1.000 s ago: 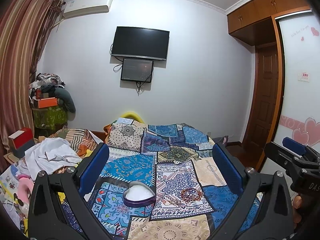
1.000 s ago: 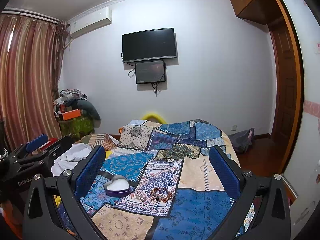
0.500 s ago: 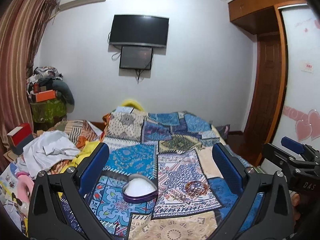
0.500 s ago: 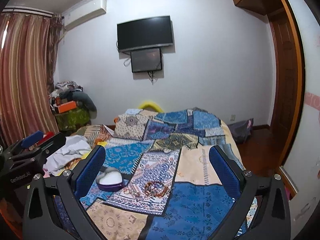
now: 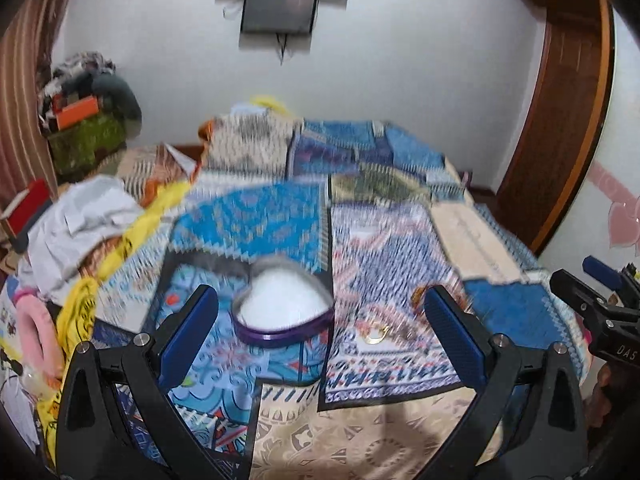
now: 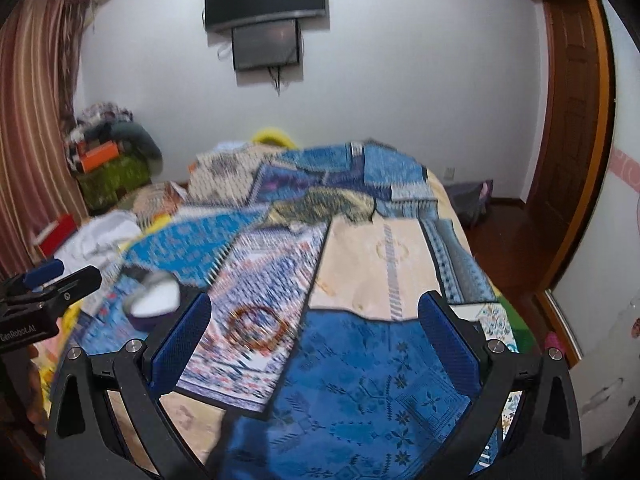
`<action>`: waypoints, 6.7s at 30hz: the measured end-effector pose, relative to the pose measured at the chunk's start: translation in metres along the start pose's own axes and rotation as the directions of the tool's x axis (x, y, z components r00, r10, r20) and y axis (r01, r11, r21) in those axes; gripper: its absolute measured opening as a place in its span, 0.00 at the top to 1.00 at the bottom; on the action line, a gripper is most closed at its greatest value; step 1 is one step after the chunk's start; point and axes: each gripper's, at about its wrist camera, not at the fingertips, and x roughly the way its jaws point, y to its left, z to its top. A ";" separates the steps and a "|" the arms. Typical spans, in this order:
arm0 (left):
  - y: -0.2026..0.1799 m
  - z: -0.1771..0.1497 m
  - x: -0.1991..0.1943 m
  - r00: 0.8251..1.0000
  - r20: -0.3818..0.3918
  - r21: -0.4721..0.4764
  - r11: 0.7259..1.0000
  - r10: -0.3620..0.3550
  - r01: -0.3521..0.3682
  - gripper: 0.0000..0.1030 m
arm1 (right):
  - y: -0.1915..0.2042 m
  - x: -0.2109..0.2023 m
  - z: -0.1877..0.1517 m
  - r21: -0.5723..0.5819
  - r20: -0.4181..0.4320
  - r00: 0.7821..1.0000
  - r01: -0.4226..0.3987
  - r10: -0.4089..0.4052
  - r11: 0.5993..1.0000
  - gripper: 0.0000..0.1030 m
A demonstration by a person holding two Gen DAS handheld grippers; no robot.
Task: Organize jewelry
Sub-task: 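Move both tools down toward the jewelry pile beside the heart tin, then grasp a gold ring with the left tool while the right tool grasps a silver pendant, then lower the gold ring into the heart tin with the left tool while the right tool drops the pendant in, then open both tools and move them back to the jewelry pile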
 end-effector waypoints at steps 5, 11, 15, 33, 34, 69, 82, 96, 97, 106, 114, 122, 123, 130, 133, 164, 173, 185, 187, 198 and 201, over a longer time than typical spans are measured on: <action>0.001 -0.017 0.029 0.994 -0.097 0.016 0.999 -0.047 0.048 0.00 | -0.002 0.022 -0.012 -0.047 -0.087 0.996 -0.011 0.007 0.999 0.01; -0.010 -0.030 0.051 0.975 -0.195 0.038 0.993 -0.103 0.113 0.23 | 0.005 0.036 -0.020 -0.092 -0.141 0.988 -0.080 0.067 0.993 0.04; -0.015 -0.035 0.061 0.964 -0.232 0.051 0.988 -0.131 0.147 0.41 | 0.011 0.042 -0.023 -0.095 -0.175 0.978 -0.133 0.115 0.987 0.24; -0.018 -0.033 0.082 0.942 -0.263 0.053 0.972 -0.207 0.229 0.69 | 0.027 0.066 -0.025 -0.070 -0.266 0.927 -0.291 0.263 0.954 0.72; -0.019 -0.033 0.082 0.943 -0.261 0.058 0.972 -0.207 0.229 0.69 | 0.025 0.068 -0.025 -0.072 -0.264 0.932 -0.276 0.248 0.959 0.72; -0.038 -0.022 0.078 0.965 -0.179 0.163 0.962 -0.191 0.221 0.85 | -0.003 0.087 -0.019 -0.065 -0.253 0.945 -0.231 0.208 0.971 0.94; -0.030 -0.011 0.044 0.977 -0.114 0.134 0.972 -0.181 0.195 0.85 | -0.002 0.079 -0.006 -0.106 -0.247 0.956 -0.191 0.161 0.976 0.83; -0.017 -0.011 0.043 0.983 -0.104 0.116 0.980 -0.153 0.165 0.85 | 0.013 0.115 -0.018 -0.206 -0.336 0.931 -0.220 0.142 0.953 0.91; -0.017 -0.011 0.043 0.983 -0.102 0.117 0.979 -0.153 0.165 0.85 | 0.013 0.115 -0.018 -0.206 -0.330 0.933 -0.220 0.144 0.954 0.91; -0.015 -0.005 0.029 0.986 -0.070 0.121 0.980 -0.149 0.156 0.85 | 0.004 0.093 -0.007 -0.138 -0.277 0.944 -0.220 0.176 0.966 0.92; -0.004 0.009 0.003 0.993 0.005 0.127 0.985 -0.120 0.119 0.85 | 0.019 0.048 0.027 -0.149 -0.143 0.968 -0.225 0.204 0.963 0.92; 0.012 0.026 -0.021 0.992 0.083 0.125 0.989 -0.095 0.085 0.85 | 0.047 0.017 0.054 -0.159 -0.029 0.964 -0.265 0.264 0.951 0.92; 0.014 0.027 -0.023 0.992 0.090 0.122 0.989 -0.094 0.083 0.85 | 0.050 0.015 0.055 -0.160 -0.021 0.962 -0.271 0.271 0.949 0.92; 0.029 0.034 -0.028 0.991 0.113 0.110 0.992 -0.073 0.060 0.85 | 0.081 0.013 0.066 -0.169 0.013 0.945 -0.320 0.327 0.932 0.92; 0.036 0.035 -0.027 0.991 0.114 0.105 0.993 -0.065 0.053 0.85 | 0.095 0.020 0.067 -0.167 0.003 0.932 -0.356 0.362 0.919 0.92; 0.072 -0.007 0.077 0.979 -0.150 0.067 0.987 -0.136 0.147 0.85 | 0.159 0.131 0.027 -0.126 -0.315 0.867 -0.441 0.386 0.888 0.92; 0.069 -0.010 0.084 0.974 -0.169 0.079 0.983 -0.149 0.164 0.85 | 0.162 0.141 0.021 -0.135 -0.345 0.863 -0.435 0.370 0.890 0.92; 0.071 -0.006 0.068 0.982 -0.150 0.078 0.989 -0.114 0.127 0.72 | 0.161 0.133 0.026 -0.148 -0.317 0.882 -0.410 0.349 0.900 0.71; 0.073 -0.004 0.063 0.984 -0.142 0.076 0.990 -0.105 0.117 0.72 | 0.160 0.129 0.028 -0.149 -0.306 0.888 -0.401 0.343 0.904 0.68; 0.073 0.007 0.033 0.995 -0.083 0.070 0.995 -0.061 0.066 0.64 | 0.146 0.100 0.040 -0.159 -0.238 0.915 -0.368 0.327 0.916 0.67; 0.068 0.010 0.024 0.996 -0.065 0.074 0.995 -0.056 0.061 0.59 | 0.139 0.089 0.043 -0.162 -0.214 0.923 -0.355 0.319 0.921 0.67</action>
